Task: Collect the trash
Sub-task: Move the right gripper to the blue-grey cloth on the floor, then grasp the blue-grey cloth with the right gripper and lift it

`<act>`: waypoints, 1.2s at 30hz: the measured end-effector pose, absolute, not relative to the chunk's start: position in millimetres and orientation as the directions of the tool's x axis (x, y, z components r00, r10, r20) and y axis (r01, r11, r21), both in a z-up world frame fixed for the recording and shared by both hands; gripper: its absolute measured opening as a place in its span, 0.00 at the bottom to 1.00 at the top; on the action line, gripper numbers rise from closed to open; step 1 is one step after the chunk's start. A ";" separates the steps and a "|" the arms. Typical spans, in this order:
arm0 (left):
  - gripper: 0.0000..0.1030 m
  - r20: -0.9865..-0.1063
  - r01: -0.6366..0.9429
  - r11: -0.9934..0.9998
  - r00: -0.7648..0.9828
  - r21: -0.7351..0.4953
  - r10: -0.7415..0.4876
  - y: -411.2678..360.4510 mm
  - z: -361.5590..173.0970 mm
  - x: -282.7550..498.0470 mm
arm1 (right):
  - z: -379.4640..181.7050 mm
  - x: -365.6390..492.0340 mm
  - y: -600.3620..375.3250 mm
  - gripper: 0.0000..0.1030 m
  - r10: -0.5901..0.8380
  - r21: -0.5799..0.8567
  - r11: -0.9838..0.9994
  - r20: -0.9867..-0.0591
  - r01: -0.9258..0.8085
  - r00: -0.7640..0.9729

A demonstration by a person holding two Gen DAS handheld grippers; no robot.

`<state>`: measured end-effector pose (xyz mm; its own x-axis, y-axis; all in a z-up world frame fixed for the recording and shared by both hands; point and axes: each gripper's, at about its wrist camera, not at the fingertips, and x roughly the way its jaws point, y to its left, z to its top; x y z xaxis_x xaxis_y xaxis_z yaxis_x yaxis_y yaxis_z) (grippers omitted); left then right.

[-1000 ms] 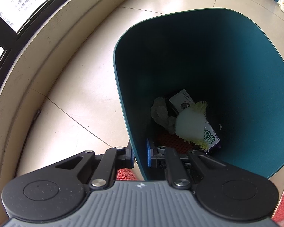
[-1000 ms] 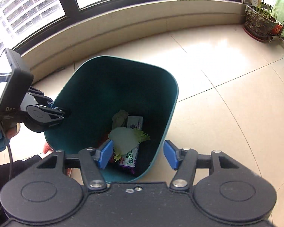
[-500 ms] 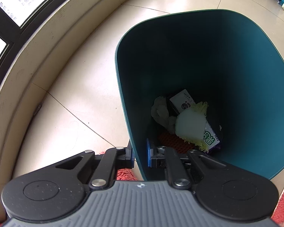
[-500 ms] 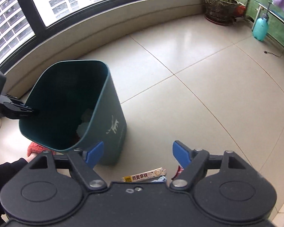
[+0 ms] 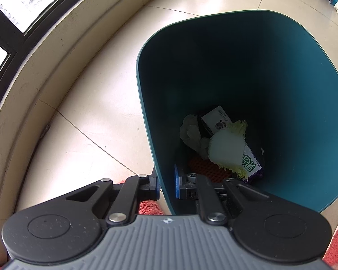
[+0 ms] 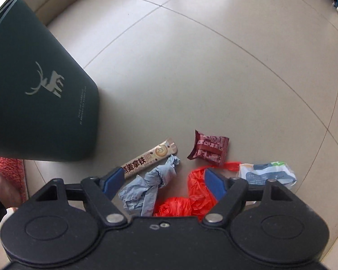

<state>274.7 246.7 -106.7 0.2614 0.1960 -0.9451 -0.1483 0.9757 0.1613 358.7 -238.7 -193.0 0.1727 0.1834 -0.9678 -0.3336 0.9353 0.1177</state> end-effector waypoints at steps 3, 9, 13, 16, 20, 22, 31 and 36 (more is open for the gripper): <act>0.10 -0.945 -0.148 0.976 0.262 0.161 0.195 245.7 -107.0 274.5 | -221.9 365.6 -238.9 0.74 0.156 0.116 0.963 -0.976 -0.243 0.155; 0.10 -0.943 -0.143 0.976 0.266 0.165 0.199 242.5 -109.1 273.7 | -256.3 370.5 -238.0 0.74 0.175 0.164 0.980 -0.979 -0.115 0.101; 0.10 -0.942 -0.138 0.976 0.269 0.169 0.201 238.4 -109.5 272.8 | -276.3 370.3 -232.0 0.74 0.175 0.170 0.983 -0.981 -0.067 0.081; 0.11 -0.941 -0.135 0.976 0.272 0.169 0.201 237.6 -109.7 271.9 | -289.1 367.4 -228.3 0.69 0.148 0.145 0.988 -0.987 -0.050 0.063; 0.11 -0.941 -0.134 0.976 0.274 0.170 0.201 237.1 -109.5 271.4 | -300.2 363.1 -227.3 0.49 0.132 0.131 0.991 -0.990 -0.036 0.042; 0.10 -0.941 -0.133 0.977 0.274 0.168 0.200 237.1 -109.2 271.4 | -301.4 360.1 -229.2 0.47 0.141 0.141 0.990 -0.989 -0.025 0.033; 0.11 -0.940 -0.132 0.977 0.277 0.169 0.200 237.7 -108.7 271.5 | -260.5 345.4 -227.2 0.35 0.138 0.131 0.984 -0.989 -0.117 0.052; 0.11 -0.940 -0.133 0.976 0.275 0.170 0.201 238.3 -108.0 271.8 | -215.5 338.6 -215.1 0.34 0.113 0.088 0.967 -0.989 -0.237 0.092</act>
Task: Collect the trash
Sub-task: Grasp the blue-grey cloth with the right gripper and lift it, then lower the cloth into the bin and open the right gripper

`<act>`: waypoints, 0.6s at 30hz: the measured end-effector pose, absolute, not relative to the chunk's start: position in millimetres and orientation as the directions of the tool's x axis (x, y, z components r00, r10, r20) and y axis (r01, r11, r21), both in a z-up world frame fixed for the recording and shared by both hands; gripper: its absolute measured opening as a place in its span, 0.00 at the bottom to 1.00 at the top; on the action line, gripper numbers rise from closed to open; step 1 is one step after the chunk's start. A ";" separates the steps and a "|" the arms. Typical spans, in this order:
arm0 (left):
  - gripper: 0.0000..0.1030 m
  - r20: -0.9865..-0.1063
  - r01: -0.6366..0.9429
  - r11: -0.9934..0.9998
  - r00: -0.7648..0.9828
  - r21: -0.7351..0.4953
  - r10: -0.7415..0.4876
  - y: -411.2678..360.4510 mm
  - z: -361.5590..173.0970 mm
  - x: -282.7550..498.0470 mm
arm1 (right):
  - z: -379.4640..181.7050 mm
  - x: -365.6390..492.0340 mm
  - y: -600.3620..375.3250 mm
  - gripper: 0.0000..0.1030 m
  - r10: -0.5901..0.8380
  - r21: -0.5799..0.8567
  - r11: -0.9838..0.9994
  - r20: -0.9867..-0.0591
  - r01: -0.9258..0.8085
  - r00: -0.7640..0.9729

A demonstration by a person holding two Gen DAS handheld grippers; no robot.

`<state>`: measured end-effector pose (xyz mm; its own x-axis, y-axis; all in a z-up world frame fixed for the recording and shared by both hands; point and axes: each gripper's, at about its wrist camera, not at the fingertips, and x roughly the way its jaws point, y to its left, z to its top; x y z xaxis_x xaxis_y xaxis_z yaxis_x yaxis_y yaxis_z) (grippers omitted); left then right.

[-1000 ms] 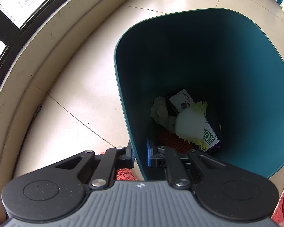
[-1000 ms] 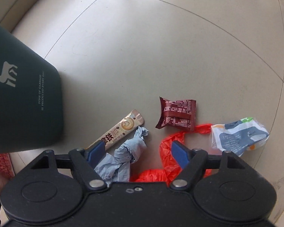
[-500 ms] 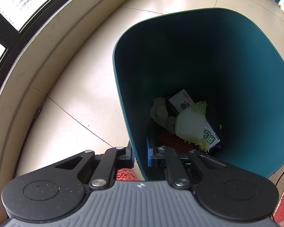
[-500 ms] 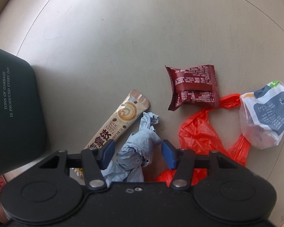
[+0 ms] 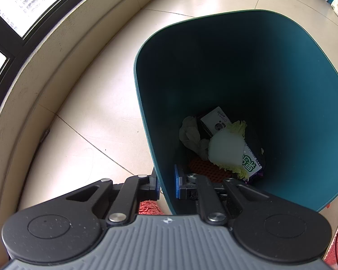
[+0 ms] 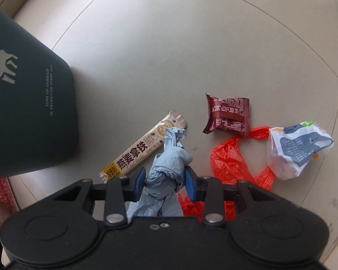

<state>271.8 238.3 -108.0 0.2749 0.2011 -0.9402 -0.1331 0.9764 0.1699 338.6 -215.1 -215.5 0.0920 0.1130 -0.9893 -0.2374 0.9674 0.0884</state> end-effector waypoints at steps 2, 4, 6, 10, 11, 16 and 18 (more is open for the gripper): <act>0.11 -0.940 -0.134 0.976 0.274 0.171 0.202 238.3 -107.9 272.1 | -192.3 337.6 -211.7 0.35 0.119 0.086 0.959 -0.987 -0.272 0.109; 0.11 -0.940 -0.133 0.976 0.275 0.170 0.201 238.0 -108.0 271.9 | -167.7 335.2 -207.8 0.35 0.129 0.084 0.948 -0.983 -0.306 0.128; 0.11 -0.940 -0.133 0.976 0.276 0.171 0.202 237.9 -107.9 272.2 | -142.9 331.7 -204.0 0.34 0.140 0.082 0.938 -0.979 -0.338 0.151; 0.11 -0.940 -0.133 0.976 0.275 0.171 0.202 238.1 -107.7 272.1 | -95.7 327.6 -195.1 0.35 0.161 0.073 0.915 -0.968 -0.396 0.193; 0.11 -0.940 -0.133 0.976 0.276 0.171 0.202 238.2 -107.6 272.3 | -82.4 326.4 -192.3 0.35 0.166 0.069 0.909 -0.964 -0.411 0.207; 0.11 -0.940 -0.134 0.976 0.276 0.169 0.201 238.7 -107.4 271.8 | -11.8 320.6 -175.9 0.34 0.239 0.074 0.861 -0.932 -0.504 0.271; 0.11 -0.940 -0.133 0.976 0.277 0.170 0.202 239.0 -107.4 272.0 | 19.1 320.7 -166.8 0.35 0.290 0.094 0.840 -0.911 -0.534 0.295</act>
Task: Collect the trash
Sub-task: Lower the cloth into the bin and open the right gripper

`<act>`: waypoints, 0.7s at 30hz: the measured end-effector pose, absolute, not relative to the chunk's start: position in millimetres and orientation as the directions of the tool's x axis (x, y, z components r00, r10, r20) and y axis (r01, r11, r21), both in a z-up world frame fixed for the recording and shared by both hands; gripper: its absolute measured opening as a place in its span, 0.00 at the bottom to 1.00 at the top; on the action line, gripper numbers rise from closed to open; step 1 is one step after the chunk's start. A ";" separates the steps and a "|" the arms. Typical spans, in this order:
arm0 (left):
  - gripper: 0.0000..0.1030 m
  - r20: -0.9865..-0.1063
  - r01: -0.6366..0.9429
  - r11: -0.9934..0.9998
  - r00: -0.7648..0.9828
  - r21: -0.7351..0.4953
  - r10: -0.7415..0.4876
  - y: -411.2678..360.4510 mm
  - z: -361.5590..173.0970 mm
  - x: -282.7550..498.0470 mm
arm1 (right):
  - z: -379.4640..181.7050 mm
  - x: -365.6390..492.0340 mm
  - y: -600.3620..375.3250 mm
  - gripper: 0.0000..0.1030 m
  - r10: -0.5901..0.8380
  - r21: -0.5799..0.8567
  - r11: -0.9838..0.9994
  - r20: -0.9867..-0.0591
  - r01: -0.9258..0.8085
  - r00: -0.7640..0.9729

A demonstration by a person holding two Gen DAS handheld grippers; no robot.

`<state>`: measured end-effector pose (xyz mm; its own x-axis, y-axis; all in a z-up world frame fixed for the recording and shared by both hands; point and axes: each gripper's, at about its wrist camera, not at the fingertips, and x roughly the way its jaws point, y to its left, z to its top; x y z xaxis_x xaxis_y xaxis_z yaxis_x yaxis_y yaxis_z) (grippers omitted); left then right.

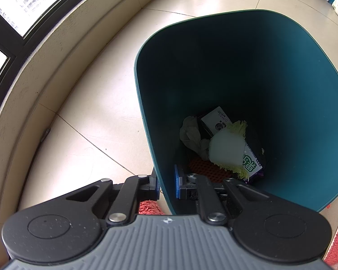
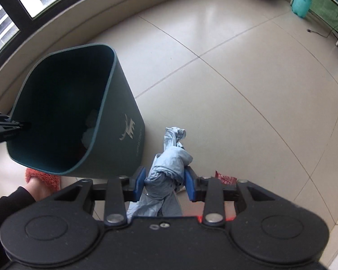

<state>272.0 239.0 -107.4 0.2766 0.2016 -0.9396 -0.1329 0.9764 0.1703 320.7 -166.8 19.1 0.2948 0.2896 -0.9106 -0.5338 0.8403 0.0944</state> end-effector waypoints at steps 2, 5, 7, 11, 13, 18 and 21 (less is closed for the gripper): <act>0.11 -0.940 -0.134 0.976 0.276 0.169 0.201 239.0 -107.5 271.9 | 48.8 320.0 -154.0 0.34 0.335 0.103 0.816 -0.887 -0.569 0.319; 0.11 -0.940 -0.136 0.976 0.275 0.169 0.201 239.1 -107.3 271.7 | 80.2 316.6 -132.4 0.35 0.382 0.093 0.780 -0.854 -0.619 0.354; 0.11 -0.941 -0.137 0.976 0.274 0.167 0.199 239.3 -107.2 271.7 | 90.1 315.1 -115.0 0.35 0.414 0.091 0.754 -0.835 -0.651 0.363; 0.11 -0.941 -0.138 0.977 0.275 0.162 0.195 239.5 -106.7 271.7 | 88.2 313.8 -82.6 0.35 0.434 0.079 0.717 -0.828 -0.692 0.355; 0.11 -0.942 -0.138 0.978 0.277 0.157 0.190 240.6 -107.1 271.4 | 77.1 317.9 -66.6 0.35 0.441 0.083 0.701 -0.831 -0.709 0.339; 0.11 -0.942 -0.137 0.978 0.277 0.156 0.189 241.4 -107.6 271.2 | 33.9 329.7 -26.3 0.35 0.455 0.114 0.670 -0.844 -0.734 0.284; 0.11 -0.943 -0.139 0.979 0.278 0.150 0.184 242.2 -108.0 270.8 | 1.2 334.7 -4.2 0.35 0.410 0.086 0.669 -0.871 -0.739 0.270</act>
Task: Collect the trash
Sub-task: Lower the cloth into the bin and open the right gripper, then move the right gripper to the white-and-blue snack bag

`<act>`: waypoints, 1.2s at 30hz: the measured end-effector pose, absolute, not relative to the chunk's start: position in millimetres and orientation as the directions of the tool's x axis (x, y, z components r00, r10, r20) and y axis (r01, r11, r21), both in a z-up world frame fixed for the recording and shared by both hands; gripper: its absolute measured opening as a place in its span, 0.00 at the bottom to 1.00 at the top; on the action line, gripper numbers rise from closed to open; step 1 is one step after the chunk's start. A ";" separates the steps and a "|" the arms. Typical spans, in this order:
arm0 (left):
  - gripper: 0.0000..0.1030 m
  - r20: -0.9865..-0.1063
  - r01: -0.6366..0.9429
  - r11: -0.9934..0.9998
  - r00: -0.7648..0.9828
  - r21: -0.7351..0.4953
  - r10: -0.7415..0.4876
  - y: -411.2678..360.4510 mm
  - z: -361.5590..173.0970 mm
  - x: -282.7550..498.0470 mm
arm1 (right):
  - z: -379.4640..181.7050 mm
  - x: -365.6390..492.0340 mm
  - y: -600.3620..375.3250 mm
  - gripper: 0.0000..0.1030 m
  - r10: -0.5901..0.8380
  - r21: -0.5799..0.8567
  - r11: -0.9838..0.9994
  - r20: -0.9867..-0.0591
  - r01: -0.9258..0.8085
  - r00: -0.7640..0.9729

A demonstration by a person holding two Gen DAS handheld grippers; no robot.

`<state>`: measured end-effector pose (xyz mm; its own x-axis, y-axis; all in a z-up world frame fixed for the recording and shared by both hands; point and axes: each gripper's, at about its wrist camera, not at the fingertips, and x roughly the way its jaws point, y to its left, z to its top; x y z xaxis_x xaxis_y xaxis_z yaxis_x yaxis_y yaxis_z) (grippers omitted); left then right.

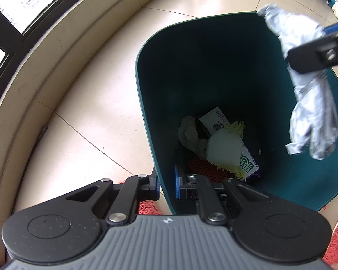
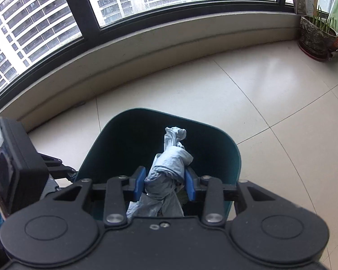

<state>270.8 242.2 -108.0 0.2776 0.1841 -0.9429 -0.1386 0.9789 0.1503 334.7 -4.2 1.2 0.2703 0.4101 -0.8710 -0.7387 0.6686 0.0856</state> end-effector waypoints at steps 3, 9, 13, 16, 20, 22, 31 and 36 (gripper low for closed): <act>0.11 -0.943 -0.137 0.979 0.280 0.148 0.182 243.1 -107.4 270.5 | -29.0 340.1 12.0 0.34 0.375 0.087 0.679 -0.894 -0.729 0.244; 0.11 -0.943 -0.134 0.981 0.284 0.141 0.175 244.4 -107.9 268.8 | -69.3 354.9 32.9 0.34 0.306 0.066 0.715 -0.924 -0.696 0.227; 0.11 -0.943 -0.133 0.981 0.285 0.139 0.172 245.6 -108.6 268.2 | -89.3 358.7 42.2 0.35 0.266 0.044 0.721 -0.939 -0.692 0.217; 0.11 -0.943 -0.130 0.982 0.288 0.137 0.170 245.6 -108.7 267.7 | -100.6 363.7 49.4 0.35 0.228 0.023 0.731 -0.950 -0.682 0.212; 0.11 -0.943 -0.129 0.982 0.289 0.135 0.167 246.6 -108.8 267.4 | -110.1 366.7 52.8 0.37 0.188 0.003 0.746 -0.960 -0.666 0.207; 0.11 -0.943 -0.128 0.983 0.288 0.133 0.165 247.0 -108.6 267.5 | -112.9 370.4 59.6 0.38 0.179 -0.003 0.750 -0.962 -0.662 0.207; 0.11 -0.944 -0.128 0.983 0.288 0.131 0.163 248.2 -108.1 268.0 | -88.5 373.5 49.8 0.42 0.239 0.049 0.733 -0.952 -0.678 0.189; 0.11 -0.942 -0.127 0.982 0.289 0.138 0.170 246.6 -108.5 268.0 | -64.0 363.7 33.0 0.48 0.292 0.073 0.711 -0.936 -0.700 0.199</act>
